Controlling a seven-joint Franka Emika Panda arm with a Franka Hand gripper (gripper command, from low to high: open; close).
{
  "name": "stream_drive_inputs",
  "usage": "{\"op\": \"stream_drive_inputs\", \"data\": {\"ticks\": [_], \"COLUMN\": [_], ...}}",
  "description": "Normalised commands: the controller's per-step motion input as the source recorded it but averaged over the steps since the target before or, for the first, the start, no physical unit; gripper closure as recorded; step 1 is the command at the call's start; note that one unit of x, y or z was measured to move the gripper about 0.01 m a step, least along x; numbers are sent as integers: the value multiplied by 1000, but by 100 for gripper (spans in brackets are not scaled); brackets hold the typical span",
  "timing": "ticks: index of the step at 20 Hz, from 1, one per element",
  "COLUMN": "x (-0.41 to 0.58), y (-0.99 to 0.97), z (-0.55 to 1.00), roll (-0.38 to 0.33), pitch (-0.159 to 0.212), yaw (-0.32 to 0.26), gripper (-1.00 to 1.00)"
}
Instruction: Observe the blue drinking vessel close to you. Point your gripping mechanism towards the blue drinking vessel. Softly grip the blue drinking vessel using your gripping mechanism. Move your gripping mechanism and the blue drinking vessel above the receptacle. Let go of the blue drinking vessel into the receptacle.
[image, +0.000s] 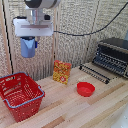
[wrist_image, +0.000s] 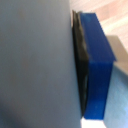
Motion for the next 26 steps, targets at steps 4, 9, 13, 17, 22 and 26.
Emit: {"op": "stream_drive_inputs", "data": {"ticks": [4,9,13,17,22,26], "x": [-94,0,-4,75,150,10], "y": [838,461,39,0,-3,0], "z": [-847,-869,-703,-555,-370,1], "roll": [-165,-135,-149,-91,6,5], "pitch": [2,0,39,16,-54,-64], "yaw": [0,0,19,78,48,0], "gripper": [100,100,100,100,-100,-100]}}
